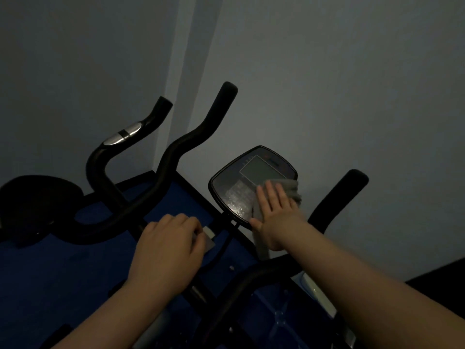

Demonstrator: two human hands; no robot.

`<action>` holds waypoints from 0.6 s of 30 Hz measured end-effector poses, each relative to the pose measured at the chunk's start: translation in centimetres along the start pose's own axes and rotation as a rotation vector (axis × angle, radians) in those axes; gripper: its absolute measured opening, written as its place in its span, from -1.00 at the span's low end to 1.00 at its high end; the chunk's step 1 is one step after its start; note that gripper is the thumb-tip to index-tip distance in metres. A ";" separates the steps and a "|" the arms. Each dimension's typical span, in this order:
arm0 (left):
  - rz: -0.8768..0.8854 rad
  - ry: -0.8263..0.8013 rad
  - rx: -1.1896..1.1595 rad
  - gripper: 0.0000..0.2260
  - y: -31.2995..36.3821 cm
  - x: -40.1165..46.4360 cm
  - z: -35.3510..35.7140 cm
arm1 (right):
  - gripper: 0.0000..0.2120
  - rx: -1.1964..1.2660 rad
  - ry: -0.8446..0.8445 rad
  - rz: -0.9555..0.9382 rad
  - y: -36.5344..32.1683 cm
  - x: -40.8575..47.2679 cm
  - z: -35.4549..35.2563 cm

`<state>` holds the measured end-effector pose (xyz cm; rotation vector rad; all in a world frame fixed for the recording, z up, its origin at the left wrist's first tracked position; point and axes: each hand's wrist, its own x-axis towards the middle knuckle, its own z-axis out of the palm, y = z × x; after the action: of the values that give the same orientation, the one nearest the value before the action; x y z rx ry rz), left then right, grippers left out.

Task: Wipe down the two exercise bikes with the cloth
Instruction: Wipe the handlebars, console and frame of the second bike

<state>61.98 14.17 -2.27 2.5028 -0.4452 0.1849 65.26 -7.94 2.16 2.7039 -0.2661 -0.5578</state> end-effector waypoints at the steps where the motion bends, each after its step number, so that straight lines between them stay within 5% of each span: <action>1: -0.004 0.004 0.000 -0.82 0.0 0.0 0.0 | -0.27 0.022 0.009 0.048 0.1 0.5 -0.4; 10: -0.043 0.050 -0.012 -0.83 0.3 0.0 0.1 | -0.28 0.251 0.236 0.165 -3.9 7.8 -5.5; 18: -0.049 0.117 -0.141 -0.89 -0.1 -0.2 -0.3 | -0.28 -0.019 0.274 -0.243 -5.0 2.5 0.0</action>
<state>61.80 14.42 -2.15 2.3476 -0.3370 0.2692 68.03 -3.96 -0.68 2.7689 0.1406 -0.2461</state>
